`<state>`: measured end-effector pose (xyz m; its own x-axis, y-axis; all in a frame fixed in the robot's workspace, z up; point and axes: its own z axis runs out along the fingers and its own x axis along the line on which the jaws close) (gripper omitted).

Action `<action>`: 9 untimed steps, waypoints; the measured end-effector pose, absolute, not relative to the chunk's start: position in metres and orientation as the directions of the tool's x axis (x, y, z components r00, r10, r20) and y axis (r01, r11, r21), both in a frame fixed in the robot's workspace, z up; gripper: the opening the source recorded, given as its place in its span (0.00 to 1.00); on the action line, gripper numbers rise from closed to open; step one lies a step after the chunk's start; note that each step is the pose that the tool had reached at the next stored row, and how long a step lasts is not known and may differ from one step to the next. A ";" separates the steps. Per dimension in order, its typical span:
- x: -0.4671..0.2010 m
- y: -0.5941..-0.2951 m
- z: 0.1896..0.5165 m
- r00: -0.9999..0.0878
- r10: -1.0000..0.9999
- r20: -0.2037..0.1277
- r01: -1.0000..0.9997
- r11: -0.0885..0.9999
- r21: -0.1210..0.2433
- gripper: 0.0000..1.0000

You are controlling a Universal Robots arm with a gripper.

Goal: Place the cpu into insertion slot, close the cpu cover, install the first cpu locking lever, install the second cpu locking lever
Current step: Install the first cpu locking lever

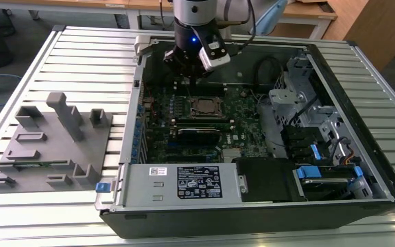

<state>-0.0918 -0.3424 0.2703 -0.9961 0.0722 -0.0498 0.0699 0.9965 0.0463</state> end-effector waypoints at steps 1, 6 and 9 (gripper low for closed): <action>-0.092 -0.343 0.270 -0.996 0.073 -0.049 0.070 0.996 0.058 0.11; -0.092 -0.344 0.270 -0.996 0.076 -0.045 0.070 0.991 0.113 0.11; -0.094 -0.344 0.270 -0.996 0.076 -0.045 0.070 0.991 0.114 0.11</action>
